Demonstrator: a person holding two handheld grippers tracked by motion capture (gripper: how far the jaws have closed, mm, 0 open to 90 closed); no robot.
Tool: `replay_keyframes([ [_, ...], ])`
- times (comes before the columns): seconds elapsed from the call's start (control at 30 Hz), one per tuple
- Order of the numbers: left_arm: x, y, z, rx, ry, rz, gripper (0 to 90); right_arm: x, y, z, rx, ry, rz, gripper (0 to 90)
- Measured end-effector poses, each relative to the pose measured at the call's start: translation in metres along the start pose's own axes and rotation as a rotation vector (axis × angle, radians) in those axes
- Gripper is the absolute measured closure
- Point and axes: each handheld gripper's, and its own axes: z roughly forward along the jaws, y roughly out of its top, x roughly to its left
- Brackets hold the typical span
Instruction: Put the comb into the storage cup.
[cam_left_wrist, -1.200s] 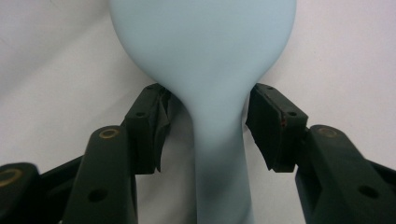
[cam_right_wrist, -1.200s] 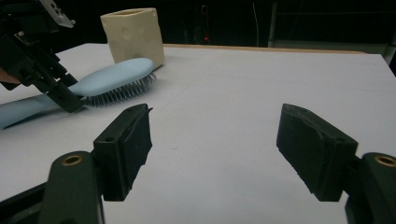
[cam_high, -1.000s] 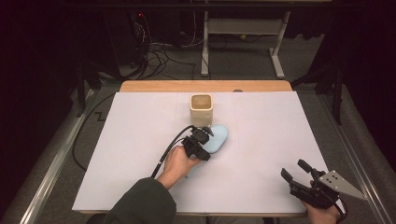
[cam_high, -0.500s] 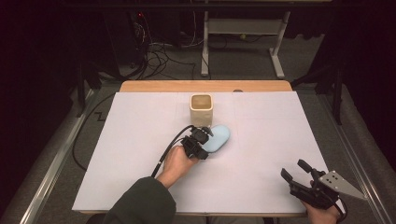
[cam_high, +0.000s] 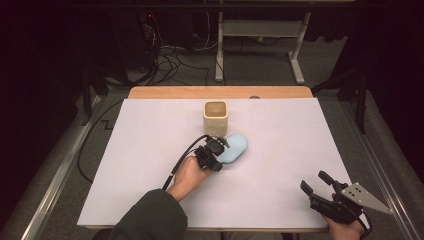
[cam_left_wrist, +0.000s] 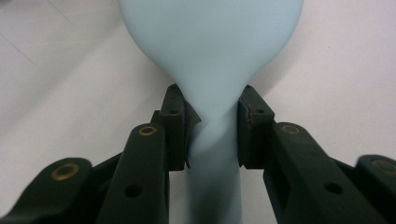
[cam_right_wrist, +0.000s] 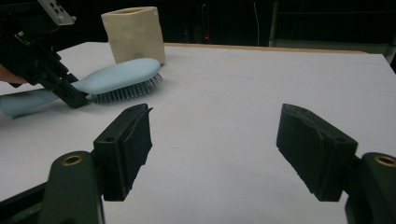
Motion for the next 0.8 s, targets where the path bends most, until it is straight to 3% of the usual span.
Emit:
replay_keyframes([
  [0.2,-0.001,-0.002,-0.001,-0.012,0.006,0.016,69.3,0.000,0.000,0.000,0.004,0.000,-0.001,26.9],
  [0.8,0.001,-0.015,-0.013,-0.079,-0.046,0.025,69.4,0.002,0.000,0.002,0.011,0.006,0.001,25.9],
])
